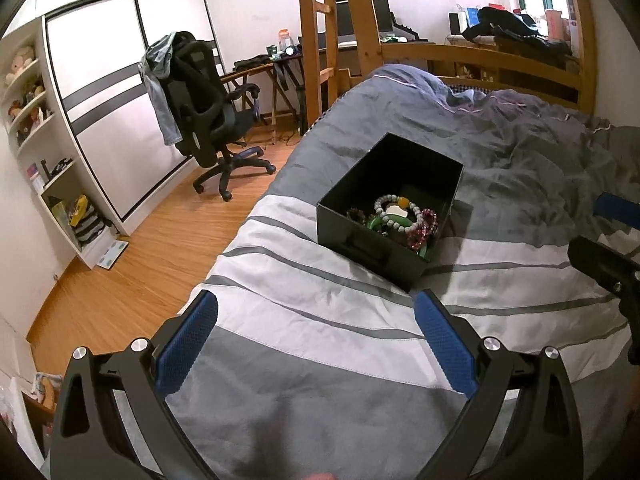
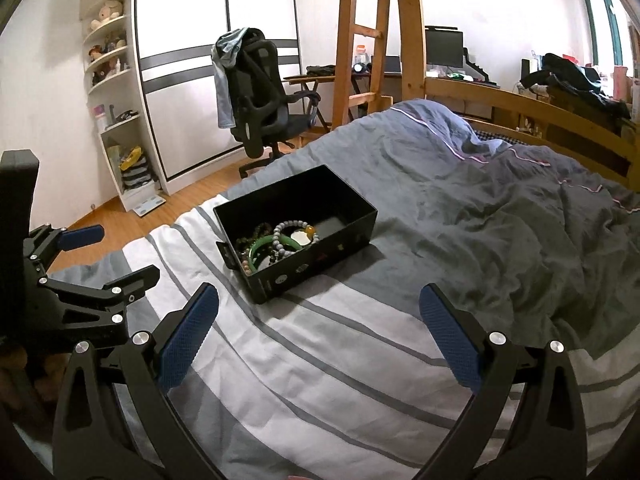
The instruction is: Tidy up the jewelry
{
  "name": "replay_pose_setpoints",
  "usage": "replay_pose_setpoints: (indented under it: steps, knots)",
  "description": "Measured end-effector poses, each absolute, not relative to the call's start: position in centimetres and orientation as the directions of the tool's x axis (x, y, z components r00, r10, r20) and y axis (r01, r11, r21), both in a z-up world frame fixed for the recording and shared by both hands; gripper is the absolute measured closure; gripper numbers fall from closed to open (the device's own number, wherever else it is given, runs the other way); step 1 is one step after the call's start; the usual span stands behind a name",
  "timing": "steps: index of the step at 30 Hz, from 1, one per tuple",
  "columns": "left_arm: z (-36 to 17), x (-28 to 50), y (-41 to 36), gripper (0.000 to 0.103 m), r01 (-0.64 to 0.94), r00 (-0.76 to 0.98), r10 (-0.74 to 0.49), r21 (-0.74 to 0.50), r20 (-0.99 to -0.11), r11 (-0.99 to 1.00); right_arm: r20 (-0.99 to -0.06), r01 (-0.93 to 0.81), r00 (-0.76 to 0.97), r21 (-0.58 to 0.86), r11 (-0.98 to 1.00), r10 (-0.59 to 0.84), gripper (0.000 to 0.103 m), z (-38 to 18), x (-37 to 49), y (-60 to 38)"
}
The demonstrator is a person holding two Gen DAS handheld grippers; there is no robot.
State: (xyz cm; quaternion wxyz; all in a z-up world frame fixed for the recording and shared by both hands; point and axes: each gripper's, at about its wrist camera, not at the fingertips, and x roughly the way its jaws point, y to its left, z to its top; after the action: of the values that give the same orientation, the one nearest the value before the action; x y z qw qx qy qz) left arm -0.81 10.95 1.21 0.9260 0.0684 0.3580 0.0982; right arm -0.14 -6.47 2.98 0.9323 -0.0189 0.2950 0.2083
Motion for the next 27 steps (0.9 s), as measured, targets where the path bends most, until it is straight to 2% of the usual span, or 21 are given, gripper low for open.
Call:
replay_pose_setpoints:
  steps: [27]
  knots:
    - [1.0,-0.9,9.6,0.006,-0.111,0.741,0.243,0.242,-0.627,0.964,-0.572,-0.396,0.733,0.08,0.915,0.368,0.004,2.0,0.3,-6.7]
